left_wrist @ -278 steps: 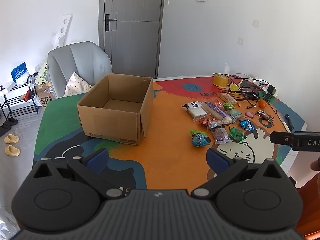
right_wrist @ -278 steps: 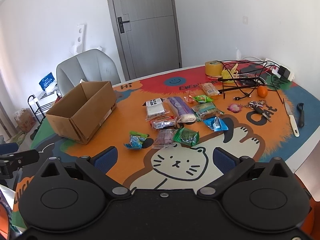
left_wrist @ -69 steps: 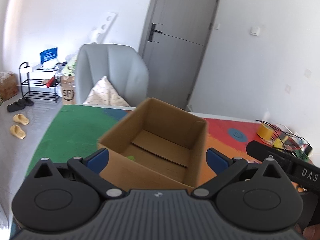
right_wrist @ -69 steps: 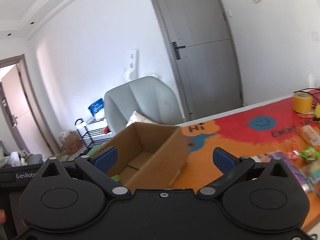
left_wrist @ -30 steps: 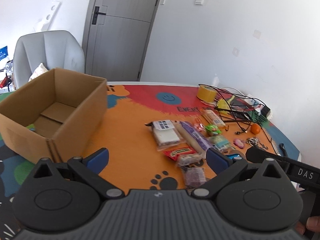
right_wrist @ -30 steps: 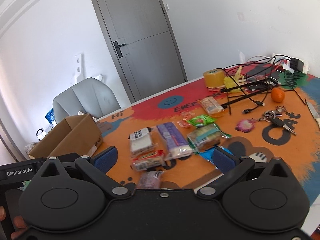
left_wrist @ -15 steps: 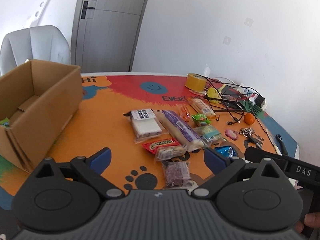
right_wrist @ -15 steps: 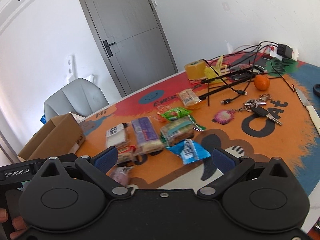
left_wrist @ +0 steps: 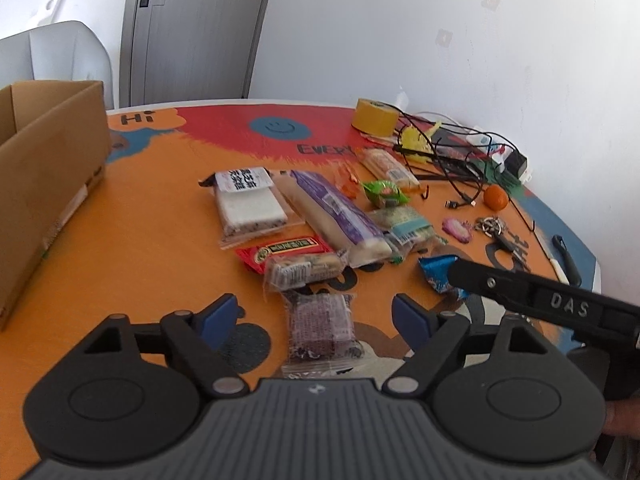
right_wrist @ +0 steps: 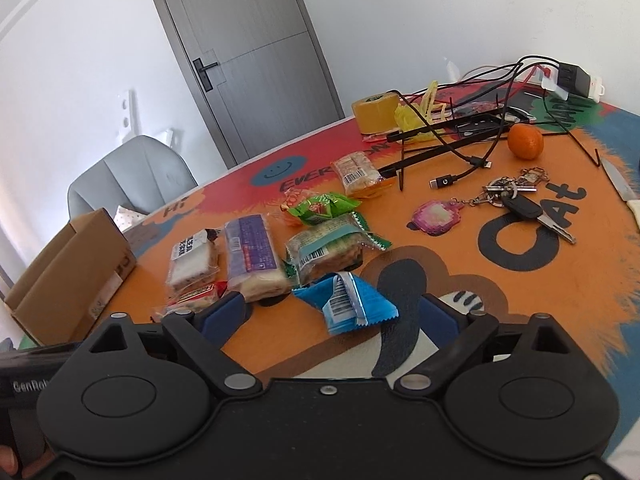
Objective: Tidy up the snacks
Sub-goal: 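Grasp the brown wrapped cake with left tool while right tool grasps blue wrapper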
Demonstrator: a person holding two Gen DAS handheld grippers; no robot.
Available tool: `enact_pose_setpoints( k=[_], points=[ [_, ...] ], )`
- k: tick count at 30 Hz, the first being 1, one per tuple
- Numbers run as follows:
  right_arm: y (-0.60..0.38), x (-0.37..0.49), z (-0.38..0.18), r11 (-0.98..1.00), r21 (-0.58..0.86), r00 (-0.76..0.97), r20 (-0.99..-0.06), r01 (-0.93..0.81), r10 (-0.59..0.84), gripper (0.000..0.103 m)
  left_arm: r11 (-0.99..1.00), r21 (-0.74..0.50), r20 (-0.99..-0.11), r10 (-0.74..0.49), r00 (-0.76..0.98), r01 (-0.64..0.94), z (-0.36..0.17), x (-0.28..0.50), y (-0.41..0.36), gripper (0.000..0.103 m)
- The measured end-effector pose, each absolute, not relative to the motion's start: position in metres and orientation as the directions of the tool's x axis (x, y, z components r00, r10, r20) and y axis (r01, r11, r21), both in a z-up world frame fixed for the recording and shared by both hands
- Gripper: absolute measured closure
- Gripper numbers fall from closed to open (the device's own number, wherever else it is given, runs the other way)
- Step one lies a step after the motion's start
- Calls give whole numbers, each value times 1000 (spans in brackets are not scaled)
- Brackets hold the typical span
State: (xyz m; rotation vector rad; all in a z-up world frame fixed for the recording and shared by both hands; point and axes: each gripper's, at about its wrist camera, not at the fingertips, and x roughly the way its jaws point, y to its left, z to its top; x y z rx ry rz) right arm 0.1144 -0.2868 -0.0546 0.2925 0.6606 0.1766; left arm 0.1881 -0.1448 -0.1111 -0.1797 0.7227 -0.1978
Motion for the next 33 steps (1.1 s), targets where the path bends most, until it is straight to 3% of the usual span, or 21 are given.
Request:
enact_pose_setpoints(
  k=[4,6,10,12,14,15,17,19,23,33],
  points=[
    [-283,120,-56,956,283,782,-578,-78,235,10,967,-233,-650,-236,722,106,-117,194,-146,24],
    [-283,123,-57,963,258,790,-575,-74,214,10,970,-220,-655,-226,721,104,-120,196,-147,34],
    [-285,129,-60,962,265,782,-585,-69,217,18,971,-212,-670,-224,707,107,-125,199,-149,39],
    [-283,129,-61,964,257,781,-587,-74,216,27,975,-194,-666,-214,714,112,-126,198,-150,42],
    [-283,129,-65,964,260,775,-597,-61,209,53,976,-183,-663,-209,719,115,-127,198,-151,47],
    [-284,130,-67,961,270,767,-605,-55,214,60,976,-185,-660,-213,720,118,-127,197,-151,53],
    [-284,128,-70,956,288,766,-601,-58,228,63,974,-195,-654,-217,725,116,-128,196,-149,65],
    [-282,124,-70,958,280,769,-597,-67,229,66,974,-190,-649,-217,729,121,-128,193,-149,66],
    [-279,115,-63,955,280,778,-578,-95,247,80,971,-207,-639,-228,735,121,-128,188,-145,69],
    [-265,103,-53,944,301,772,-566,-133,289,85,966,-228,-607,-237,758,119,-118,173,-132,70]
  ],
)
